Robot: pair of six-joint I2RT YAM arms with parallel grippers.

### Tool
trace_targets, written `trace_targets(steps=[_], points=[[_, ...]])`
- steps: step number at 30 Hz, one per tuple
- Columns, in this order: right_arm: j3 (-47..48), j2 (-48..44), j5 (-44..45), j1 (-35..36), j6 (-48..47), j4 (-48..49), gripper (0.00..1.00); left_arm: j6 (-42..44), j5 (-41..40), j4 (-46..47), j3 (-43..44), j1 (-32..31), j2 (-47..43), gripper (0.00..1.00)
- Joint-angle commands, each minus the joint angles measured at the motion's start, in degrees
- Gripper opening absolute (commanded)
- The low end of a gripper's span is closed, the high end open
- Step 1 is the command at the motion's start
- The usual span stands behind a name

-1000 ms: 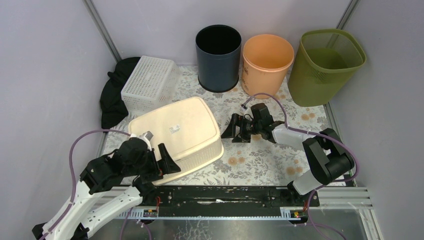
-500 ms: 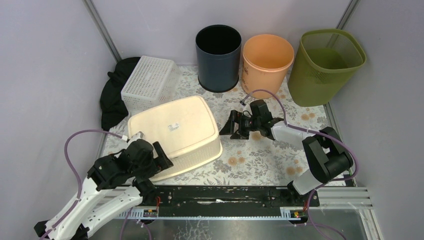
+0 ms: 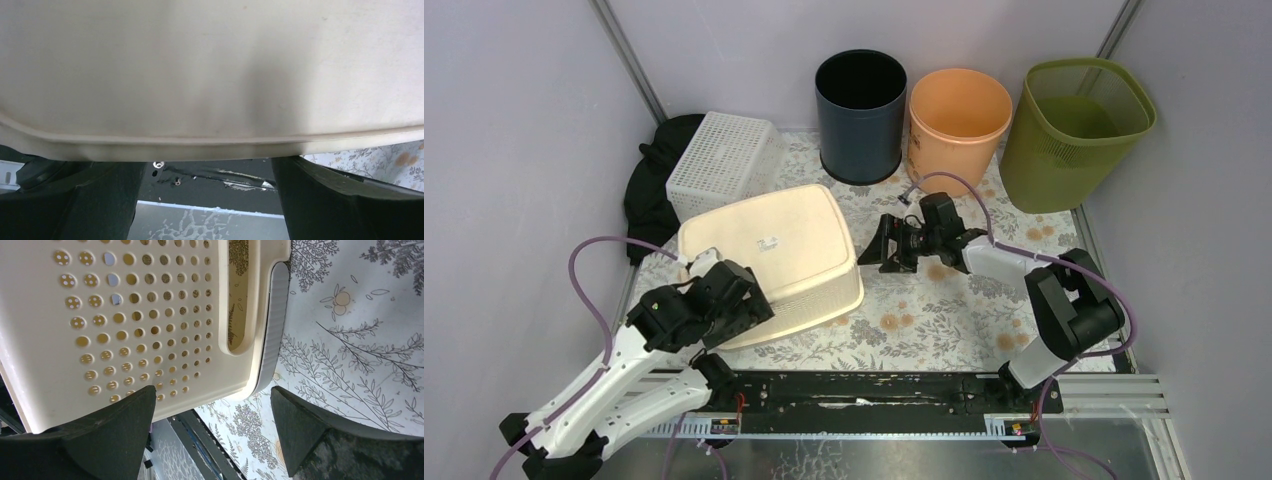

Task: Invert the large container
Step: Move the container to the center of the board.

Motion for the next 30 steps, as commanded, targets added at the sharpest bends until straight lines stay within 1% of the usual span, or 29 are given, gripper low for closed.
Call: trace_targets(steps=[1,6,13,20,30], points=[[3.7,1.31,-2.81,1.61,-0.84,-0.17,0.92,-1.88,-4.71,3.8,2.29,-0.18,1.01,1.0],[4.98,3.05,-2.87,4.35,-0.6,0.36,0.92,-2.61,-5.75,3.2,3.07,-0.14,0.5,1.0],[5.54,5.59,-1.09,11.65,1.19,2.44,0.92,-3.61,-7.04,2.2,3.29,-0.16,0.81,1.0],[5.11,7.01,-0.12,15.27,3.25,5.36,0.92,-4.69,-7.56,2.07,2.24,-0.14,0.07,1.0],[14.57,13.49,-0.01,19.82,2.26,2.15,0.92,-4.91,-8.37,0.63,3.51,-0.12,-0.24,1.0]])
